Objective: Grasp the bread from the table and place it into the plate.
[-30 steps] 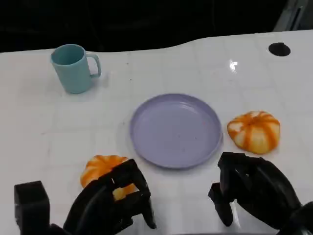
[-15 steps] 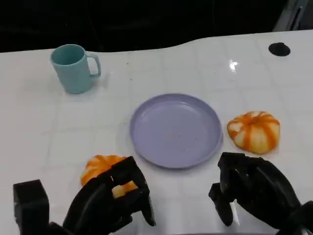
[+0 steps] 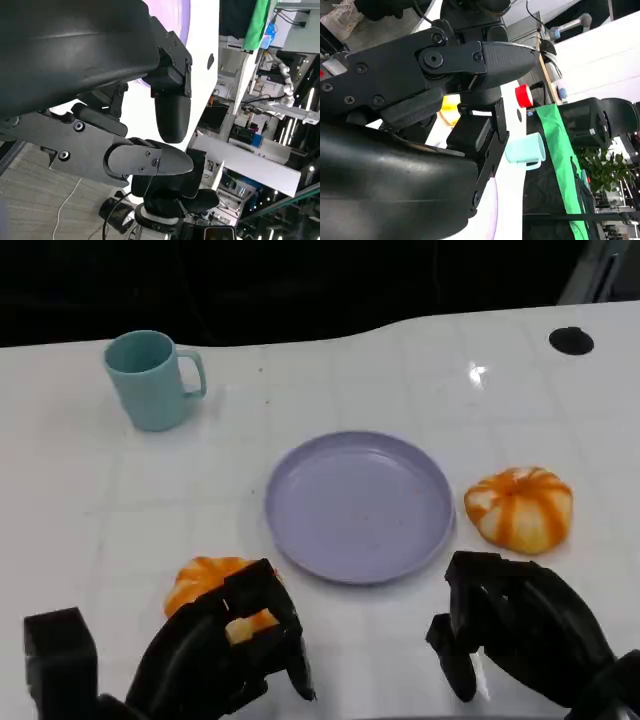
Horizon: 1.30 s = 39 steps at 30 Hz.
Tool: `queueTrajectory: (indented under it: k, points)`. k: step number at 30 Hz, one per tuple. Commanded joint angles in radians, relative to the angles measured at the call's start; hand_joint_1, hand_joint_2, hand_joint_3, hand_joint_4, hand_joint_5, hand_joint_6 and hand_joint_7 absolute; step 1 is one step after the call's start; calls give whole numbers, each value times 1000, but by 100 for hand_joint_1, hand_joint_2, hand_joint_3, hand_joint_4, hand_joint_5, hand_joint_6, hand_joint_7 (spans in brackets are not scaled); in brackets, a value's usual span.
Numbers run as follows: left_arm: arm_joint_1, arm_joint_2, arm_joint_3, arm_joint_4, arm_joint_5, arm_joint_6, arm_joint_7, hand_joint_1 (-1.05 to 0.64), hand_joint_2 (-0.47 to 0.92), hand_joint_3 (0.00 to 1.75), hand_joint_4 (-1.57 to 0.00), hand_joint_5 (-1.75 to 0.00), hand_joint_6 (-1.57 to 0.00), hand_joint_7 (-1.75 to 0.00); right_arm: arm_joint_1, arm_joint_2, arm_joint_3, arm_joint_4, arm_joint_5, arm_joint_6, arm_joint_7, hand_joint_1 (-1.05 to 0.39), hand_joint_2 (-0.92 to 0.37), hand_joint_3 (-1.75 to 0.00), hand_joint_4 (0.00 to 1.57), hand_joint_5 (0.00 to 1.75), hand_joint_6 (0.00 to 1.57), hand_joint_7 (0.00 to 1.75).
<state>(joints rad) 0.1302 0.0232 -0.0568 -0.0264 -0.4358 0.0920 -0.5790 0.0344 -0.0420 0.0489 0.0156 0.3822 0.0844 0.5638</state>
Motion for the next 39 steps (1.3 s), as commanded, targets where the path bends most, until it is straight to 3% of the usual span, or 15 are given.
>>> queueTrajectory:
  k: [1, 5, 8, 12, 14, 16, 19, 26, 34, 39]
  points:
    - [-10, 6, 11, 13, 7, -30, -3, -57, 92, 32, -69, -175, -45, -175, -9, -5, -9, 8, 1, -13, 0, -93, -92, -37, 121, 164, 102, 150]
    - [-6, 15, 19, -13, 30, -66, 14, -59, 92, 30, -62, -175, -42, -171, -5, -3, -4, 0, -2, -14, -3, -94, -92, -36, 121, 164, 102, 150]
    - [-18, 32, 26, -26, 93, -154, 23, -70, 92, 28, -50, -175, -42, -157, -1, 0, 0, -3, -6, -18, -5, -94, -92, -36, 121, 164, 102, 150]
    - [-40, 91, 24, -22, 233, -323, 35, -71, 92, 30, -38, -160, -38, -120, 5, 1, 7, -15, -8, -15, -12, -94, -92, -36, 121, 164, 102, 150]
    - [-51, 141, 25, -42, 327, -377, 56, -66, 92, 22, -39, -130, -42, -74, 8, -1, 11, -21, -10, -13, -17, -93, -92, -37, 121, 164, 102, 150]
    - [-49, 187, 29, -93, 432, -387, 98, -63, 92, 13, -36, -110, -45, -42, 12, -1, 14, -25, -8, -12, -17, -93, -92, -37, 121, 165, 102, 150]
    - [-39, 255, 33, -172, 596, -391, 154, -66, 92, 8, -31, -92, -43, -17, 17, -2, 17, -36, -3, -1, -22, -93, -92, -37, 120, 165, 102, 150]
    - [-38, 372, 30, -304, 960, -388, 267, -74, 92, 7, -33, -55, -41, -2, 20, 2, 25, -46, -4, 9, -39, -93, -92, -37, 120, 165, 103, 150]
    - [-83, 427, -46, -349, 1320, -298, 275, -78, 92, 6, -27, -43, -35, 0, 19, -5, 32, -52, -5, 14, -49, -94, -92, -37, 121, 164, 103, 151]
    - [-131, 432, -109, -305, 1415, -241, 248, -77, 91, 2, -26, -40, -33, 0, 23, -4, 31, -56, 5, 20, -46, -93, -92, -37, 121, 165, 103, 150]
